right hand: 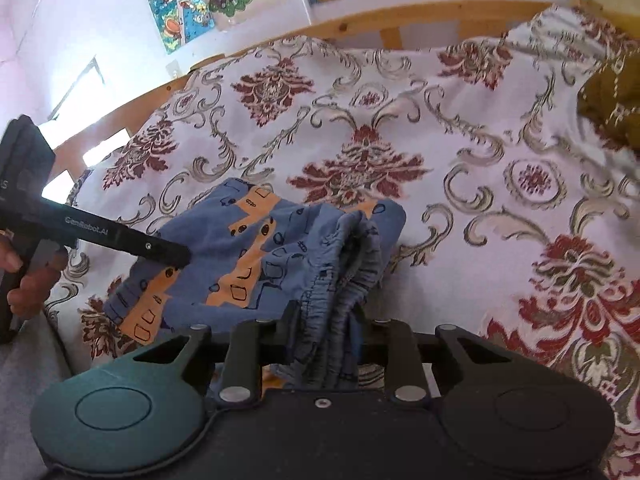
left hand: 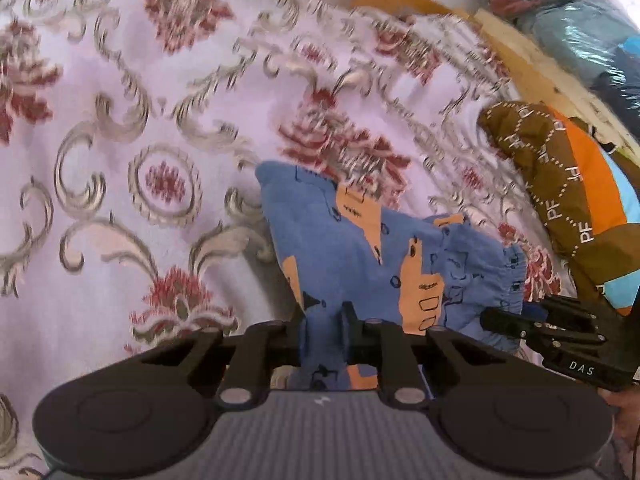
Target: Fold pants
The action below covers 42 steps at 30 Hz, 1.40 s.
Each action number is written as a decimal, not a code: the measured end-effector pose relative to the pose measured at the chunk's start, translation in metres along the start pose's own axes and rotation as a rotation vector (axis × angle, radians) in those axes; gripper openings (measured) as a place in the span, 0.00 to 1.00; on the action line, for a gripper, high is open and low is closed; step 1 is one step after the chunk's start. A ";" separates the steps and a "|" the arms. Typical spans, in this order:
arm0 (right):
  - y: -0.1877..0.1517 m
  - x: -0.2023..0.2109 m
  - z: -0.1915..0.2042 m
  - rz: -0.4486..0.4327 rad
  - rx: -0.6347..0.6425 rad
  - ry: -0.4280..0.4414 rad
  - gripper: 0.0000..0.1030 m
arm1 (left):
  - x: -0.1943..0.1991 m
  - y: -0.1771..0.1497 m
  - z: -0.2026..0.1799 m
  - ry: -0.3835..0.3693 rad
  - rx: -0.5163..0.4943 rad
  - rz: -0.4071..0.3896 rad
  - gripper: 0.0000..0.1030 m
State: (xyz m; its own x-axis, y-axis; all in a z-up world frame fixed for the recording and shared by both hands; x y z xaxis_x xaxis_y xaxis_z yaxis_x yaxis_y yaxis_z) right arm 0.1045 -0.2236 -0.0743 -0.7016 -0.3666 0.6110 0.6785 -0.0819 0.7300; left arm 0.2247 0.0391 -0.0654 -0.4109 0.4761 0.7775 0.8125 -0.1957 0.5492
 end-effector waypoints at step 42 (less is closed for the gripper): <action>0.069 -0.051 -0.061 -0.016 -0.111 -0.086 0.56 | -0.067 0.060 0.038 -0.003 0.177 -0.057 0.56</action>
State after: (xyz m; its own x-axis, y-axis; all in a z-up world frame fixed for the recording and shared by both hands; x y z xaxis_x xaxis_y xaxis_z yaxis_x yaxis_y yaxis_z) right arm 0.2004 -0.2671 -0.0742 -0.7254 -0.2839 0.6270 0.6836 -0.1907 0.7045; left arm 0.3164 0.0281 -0.0962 -0.4573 0.4843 0.7459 0.8482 -0.0145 0.5295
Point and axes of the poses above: each gripper's, at about its wrist camera, not at the fingertips, and x roughly against the way its jaws point, z to its left, y to its top, the point moved 3 cm from there along -x, roughly the way its jaws point, and after that the axes turned 2 degrees about y, right-handed, at the moved point
